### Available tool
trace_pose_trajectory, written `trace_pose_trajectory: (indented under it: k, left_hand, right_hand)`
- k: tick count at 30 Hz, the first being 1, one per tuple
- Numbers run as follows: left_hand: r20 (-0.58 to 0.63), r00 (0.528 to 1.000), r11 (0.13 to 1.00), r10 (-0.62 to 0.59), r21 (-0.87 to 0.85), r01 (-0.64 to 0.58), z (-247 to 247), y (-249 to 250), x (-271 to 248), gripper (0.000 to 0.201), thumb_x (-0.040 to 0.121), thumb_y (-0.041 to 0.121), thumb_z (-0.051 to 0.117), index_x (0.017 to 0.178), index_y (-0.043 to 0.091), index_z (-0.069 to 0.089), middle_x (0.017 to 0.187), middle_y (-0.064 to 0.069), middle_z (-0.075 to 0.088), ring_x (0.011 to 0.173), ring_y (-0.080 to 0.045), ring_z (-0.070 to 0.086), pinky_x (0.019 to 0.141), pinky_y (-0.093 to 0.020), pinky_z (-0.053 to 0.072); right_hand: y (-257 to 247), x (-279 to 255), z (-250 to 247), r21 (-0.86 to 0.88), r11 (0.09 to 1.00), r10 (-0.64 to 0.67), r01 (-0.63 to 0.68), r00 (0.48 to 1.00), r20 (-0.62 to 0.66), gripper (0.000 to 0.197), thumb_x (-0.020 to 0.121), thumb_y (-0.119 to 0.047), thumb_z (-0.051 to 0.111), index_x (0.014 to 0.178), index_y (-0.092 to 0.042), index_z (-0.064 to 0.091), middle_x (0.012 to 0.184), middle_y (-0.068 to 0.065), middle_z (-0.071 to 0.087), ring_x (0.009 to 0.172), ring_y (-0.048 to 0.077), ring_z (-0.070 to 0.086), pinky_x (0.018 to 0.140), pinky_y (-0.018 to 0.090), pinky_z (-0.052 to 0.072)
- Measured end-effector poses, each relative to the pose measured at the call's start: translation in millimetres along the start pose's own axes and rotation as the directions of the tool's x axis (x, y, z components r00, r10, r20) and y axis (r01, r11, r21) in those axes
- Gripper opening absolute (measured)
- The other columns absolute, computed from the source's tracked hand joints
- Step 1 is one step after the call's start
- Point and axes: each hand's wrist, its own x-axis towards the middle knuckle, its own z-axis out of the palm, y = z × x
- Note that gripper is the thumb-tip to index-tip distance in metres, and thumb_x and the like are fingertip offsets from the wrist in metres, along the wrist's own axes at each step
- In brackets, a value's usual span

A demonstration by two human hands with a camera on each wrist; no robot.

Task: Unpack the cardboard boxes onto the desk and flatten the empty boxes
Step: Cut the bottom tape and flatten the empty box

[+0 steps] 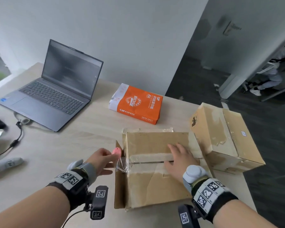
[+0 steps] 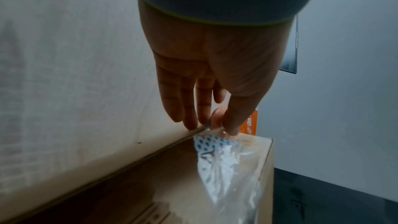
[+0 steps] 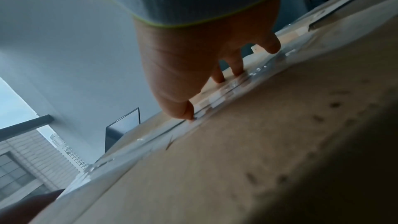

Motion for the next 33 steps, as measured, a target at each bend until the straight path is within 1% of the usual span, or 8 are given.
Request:
trace_pose_trajectory:
  k: [4, 8, 12, 19, 23, 27, 30, 33]
  left_hand:
    - [-0.01, 0.999, 0.997, 0.048, 0.062, -0.047, -6.4, 18.6, 11.4, 0.034, 0.081, 0.009, 0.082, 0.11, 0.018, 0.067, 0.101, -0.009, 0.075, 0.092, -0.027, 0.075, 0.067, -0.034, 0.06]
    - [-0.109, 0.993, 0.999, 0.042, -0.007, -0.043, -23.7, 32.0, 23.0, 0.018, 0.089, 0.007, 0.073, 0.106, 0.008, 0.066, 0.093, -0.013, 0.073, 0.081, -0.025, 0.069, 0.061, -0.034, 0.057]
    - [-0.198, 0.976, 0.992, 0.086, -0.073, -0.102, -40.6, 52.0, 27.8, 0.02, 0.087, 0.007, 0.068, 0.103, 0.018, 0.064, 0.094, -0.013, 0.073, 0.079, -0.02, 0.068, 0.059, -0.03, 0.048]
    - [0.135, 0.942, 0.95, 0.307, 0.005, -0.311, -9.2, 92.0, -17.4, 0.016, 0.09, 0.023, 0.075, 0.106, 0.029, 0.076, 0.094, 0.003, 0.076, 0.079, -0.016, 0.073, 0.057, -0.028, 0.053]
    - [0.206, 0.912, 0.909, 0.354, 0.153, -0.387, 13.4, 95.6, -32.6, 0.023, 0.082, 0.016, 0.082, 0.1, 0.021, 0.069, 0.084, 0.0, 0.077, 0.068, -0.013, 0.069, 0.059, -0.031, 0.053]
    - [0.284, 0.893, 0.867, 0.349, 0.263, -0.422, 28.8, 93.7, -40.5, 0.02, 0.081, 0.017, 0.084, 0.093, 0.017, 0.068, 0.078, 0.0, 0.077, 0.065, -0.011, 0.067, 0.059, -0.03, 0.053]
    - [0.358, 0.869, 0.861, 0.34, 0.253, -0.441, 32.0, 91.0, -42.1, 0.011, 0.086, 0.016, 0.079, 0.093, 0.018, 0.072, 0.081, -0.002, 0.078, 0.068, -0.012, 0.066, 0.062, -0.03, 0.053]
    - [0.388, 0.873, 0.893, 0.295, 0.213, -0.397, 27.7, 86.3, -42.0, 0.007, 0.09, 0.016, 0.076, 0.095, 0.015, 0.073, 0.086, -0.004, 0.079, 0.072, -0.012, 0.069, 0.063, -0.028, 0.053]
  right_hand:
    - [-14.2, 3.9, -12.2, -0.029, 0.999, 0.018, -0.016, 0.997, 0.075, 0.079, 0.089, -0.061, 0.045, 0.156, -0.043, 0.008, 0.165, 0.006, 0.01, 0.149, 0.035, 0.02, 0.114, 0.051, 0.036]
    - [-25.1, 4.5, -12.5, -0.084, 0.996, 0.025, -0.017, 0.994, 0.102, 0.094, 0.081, -0.08, 0.045, 0.157, -0.041, 0.005, 0.158, 0.011, 0.014, 0.145, 0.041, 0.024, 0.111, 0.049, 0.041]
    - [-28.5, 8.0, -17.3, -0.131, 0.991, 0.021, -0.006, 0.994, 0.11, 0.096, 0.08, -0.08, 0.048, 0.156, -0.037, 0.009, 0.151, 0.012, 0.022, 0.138, 0.038, 0.033, 0.104, 0.045, 0.046]
    - [-35.0, 5.8, -24.4, 0.029, 0.997, 0.072, -0.076, 0.99, 0.119, 0.081, 0.084, -0.066, 0.057, 0.153, -0.038, 0.025, 0.155, 0.007, 0.019, 0.141, 0.033, 0.033, 0.11, 0.042, 0.041]
    - [-37.5, -2.8, -36.3, 0.386, 0.918, -0.079, 0.094, 0.995, -0.055, 0.046, 0.087, -0.062, 0.056, 0.126, -0.037, 0.057, 0.138, -0.015, 0.045, 0.131, 0.012, 0.046, 0.109, 0.033, 0.04]
    - [-62.7, -19.4, -44.7, 0.714, 0.663, -0.273, 0.225, 0.961, -0.049, 0.043, 0.072, -0.068, 0.067, 0.111, -0.051, 0.059, 0.112, -0.015, 0.068, 0.101, 0.004, 0.066, 0.094, 0.032, 0.055]
    - [-75.3, -23.4, -38.6, 0.76, 0.596, -0.285, 0.258, 0.953, -0.1, 0.018, 0.082, -0.04, 0.077, 0.098, -0.039, 0.07, 0.093, -0.007, 0.076, 0.083, 0.01, 0.07, 0.079, 0.03, 0.058]
    - [-78.3, -27.6, -31.0, 0.787, 0.571, -0.241, 0.234, 0.964, -0.112, 0.014, 0.087, -0.036, 0.075, 0.09, -0.024, 0.068, 0.081, 0.001, 0.074, 0.073, 0.013, 0.067, 0.061, 0.027, 0.053]
